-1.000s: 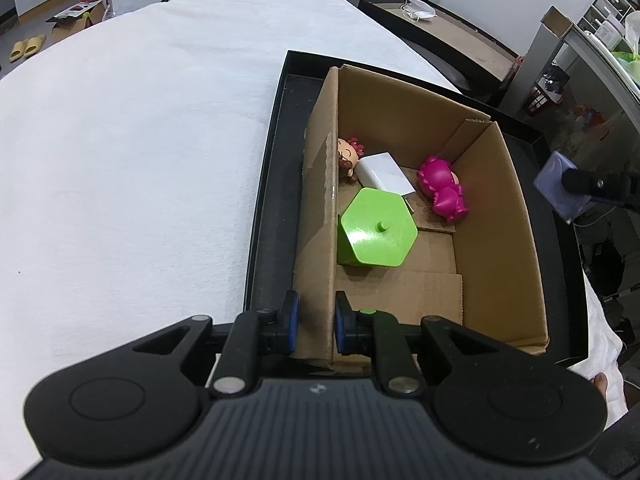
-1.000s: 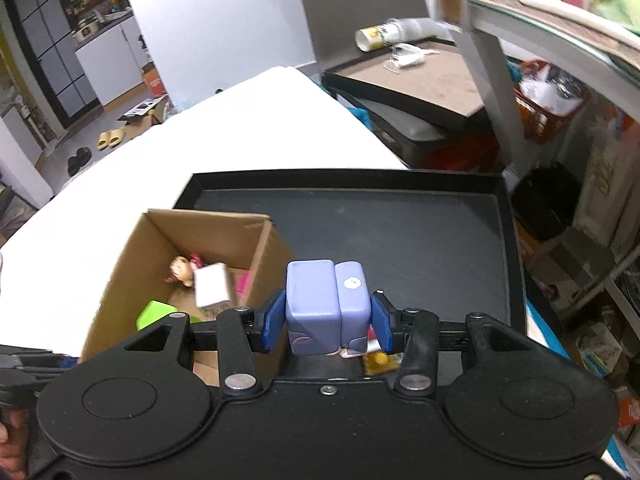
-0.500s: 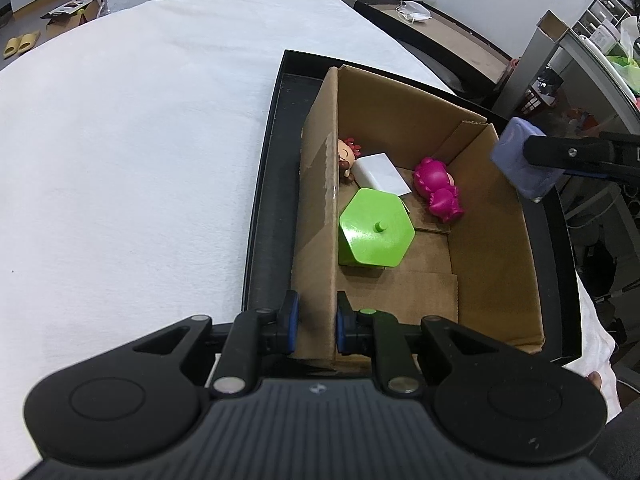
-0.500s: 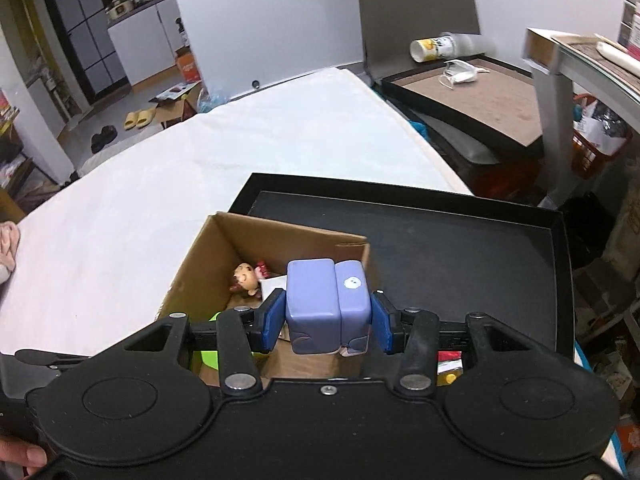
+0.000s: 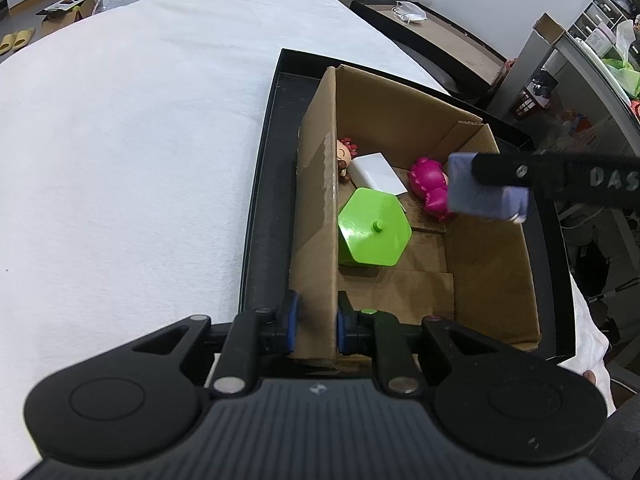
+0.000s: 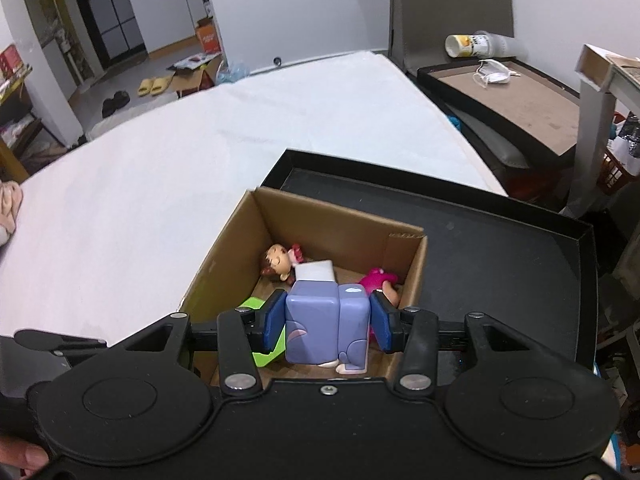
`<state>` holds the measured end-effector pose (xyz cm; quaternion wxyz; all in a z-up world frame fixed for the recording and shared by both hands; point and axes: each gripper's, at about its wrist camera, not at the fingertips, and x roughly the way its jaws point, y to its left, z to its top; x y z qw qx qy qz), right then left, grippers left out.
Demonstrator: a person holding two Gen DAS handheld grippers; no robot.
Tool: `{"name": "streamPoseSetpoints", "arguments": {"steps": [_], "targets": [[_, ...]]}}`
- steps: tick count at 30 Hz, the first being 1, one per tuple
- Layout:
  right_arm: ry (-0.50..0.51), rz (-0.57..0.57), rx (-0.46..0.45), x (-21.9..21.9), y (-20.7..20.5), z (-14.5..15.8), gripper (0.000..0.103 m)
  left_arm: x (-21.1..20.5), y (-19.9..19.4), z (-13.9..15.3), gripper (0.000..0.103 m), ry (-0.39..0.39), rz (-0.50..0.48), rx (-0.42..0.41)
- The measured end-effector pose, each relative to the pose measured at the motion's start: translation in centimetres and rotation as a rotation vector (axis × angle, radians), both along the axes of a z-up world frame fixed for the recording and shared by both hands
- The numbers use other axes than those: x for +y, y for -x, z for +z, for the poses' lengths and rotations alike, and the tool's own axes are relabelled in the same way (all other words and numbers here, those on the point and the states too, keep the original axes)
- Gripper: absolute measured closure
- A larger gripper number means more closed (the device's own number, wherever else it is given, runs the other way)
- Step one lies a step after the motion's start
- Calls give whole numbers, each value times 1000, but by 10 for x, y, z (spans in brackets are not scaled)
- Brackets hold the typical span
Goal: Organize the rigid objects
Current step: 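Carry the lavender block over the box with the right gripper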
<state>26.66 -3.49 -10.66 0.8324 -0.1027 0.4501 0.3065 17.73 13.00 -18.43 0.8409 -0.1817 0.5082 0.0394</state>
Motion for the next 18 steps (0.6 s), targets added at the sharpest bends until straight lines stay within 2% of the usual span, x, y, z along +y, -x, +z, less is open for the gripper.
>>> {"name": "streamPoseSetpoints", "arguments": {"steps": [18], "targets": [[163,8,82,25,1,-40,59,1,0,-1,85,13,2,-3]]}}
